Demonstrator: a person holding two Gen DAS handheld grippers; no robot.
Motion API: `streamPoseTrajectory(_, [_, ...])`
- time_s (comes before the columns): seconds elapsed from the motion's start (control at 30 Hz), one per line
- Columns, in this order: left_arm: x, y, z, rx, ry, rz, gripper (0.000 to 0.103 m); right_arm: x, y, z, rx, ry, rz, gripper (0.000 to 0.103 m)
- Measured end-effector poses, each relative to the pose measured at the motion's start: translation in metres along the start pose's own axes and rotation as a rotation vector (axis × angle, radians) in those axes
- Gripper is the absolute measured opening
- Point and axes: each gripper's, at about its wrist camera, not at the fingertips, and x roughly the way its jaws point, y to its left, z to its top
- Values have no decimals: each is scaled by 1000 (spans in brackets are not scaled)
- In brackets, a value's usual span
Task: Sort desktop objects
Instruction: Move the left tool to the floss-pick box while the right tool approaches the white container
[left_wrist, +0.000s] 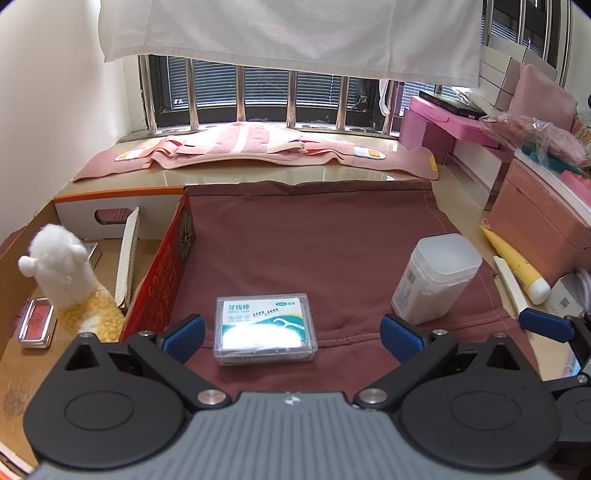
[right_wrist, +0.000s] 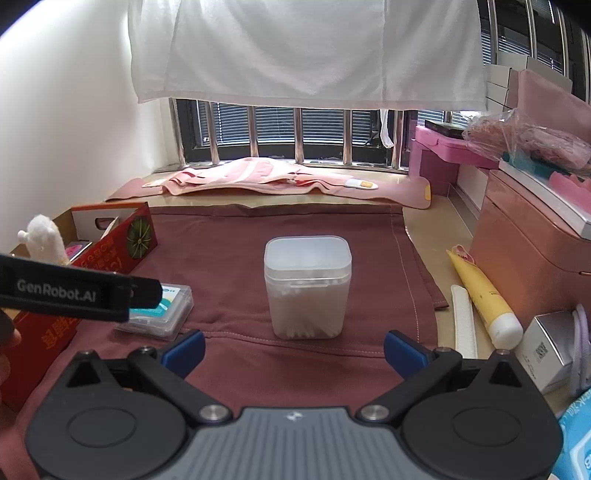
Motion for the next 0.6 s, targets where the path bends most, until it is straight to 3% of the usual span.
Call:
streamPoseTrajectory(0.17, [12,0,2,-11,2,10,103,12,-2,-1,1,-19,-10,103])
streamPoseTrajectory(0.6, [35,-1,-4,-18,-87,36,103,35,-2,-1,-39,-28,-49,103])
